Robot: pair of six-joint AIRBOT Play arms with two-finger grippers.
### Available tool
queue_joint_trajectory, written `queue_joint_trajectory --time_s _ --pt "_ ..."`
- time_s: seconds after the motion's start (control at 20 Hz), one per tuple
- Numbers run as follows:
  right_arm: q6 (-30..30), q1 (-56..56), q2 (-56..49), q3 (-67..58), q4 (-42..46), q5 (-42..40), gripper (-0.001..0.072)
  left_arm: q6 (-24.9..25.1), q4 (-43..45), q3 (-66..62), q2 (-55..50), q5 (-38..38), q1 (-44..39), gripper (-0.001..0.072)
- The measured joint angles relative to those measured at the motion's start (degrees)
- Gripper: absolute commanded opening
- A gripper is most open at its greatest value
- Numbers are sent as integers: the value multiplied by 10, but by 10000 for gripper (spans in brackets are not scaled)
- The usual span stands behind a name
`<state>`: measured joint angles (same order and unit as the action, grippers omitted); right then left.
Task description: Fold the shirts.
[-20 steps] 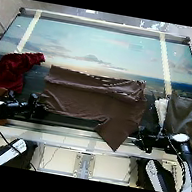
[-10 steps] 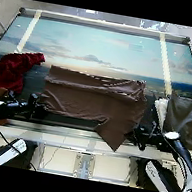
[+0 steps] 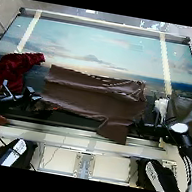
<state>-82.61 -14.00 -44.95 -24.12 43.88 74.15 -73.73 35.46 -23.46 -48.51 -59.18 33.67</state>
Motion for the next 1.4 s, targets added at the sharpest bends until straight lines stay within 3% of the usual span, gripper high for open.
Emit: queue_joint_trajectory --time_s 0.2,0.4,0.6,0.95,1.25,1.3,1.35,1.4 --pt "8 2 39 -123 29 11 8 13 22 -68 74 -16 -12 5" --pt "30 14 -14 -205 45 -57 8 5 127 -167 53 21 -92 5" --pt "66 62 -154 -283 52 -142 8 -20 271 -277 -91 92 -217 5" --pt "84 110 -428 -464 73 -232 9 -150 589 -460 -373 134 -347 6" --pt "85 114 -541 -509 82 -249 17 -184 676 -515 -480 139 -369 23" --pt "85 115 -546 -513 81 -251 49 -187 680 -518 -486 140 -370 139" --pt "85 115 -551 -520 80 -251 163 -192 685 -520 -489 140 -371 496" --pt "85 115 -554 -531 78 -244 366 -196 687 -523 -490 139 -372 700"
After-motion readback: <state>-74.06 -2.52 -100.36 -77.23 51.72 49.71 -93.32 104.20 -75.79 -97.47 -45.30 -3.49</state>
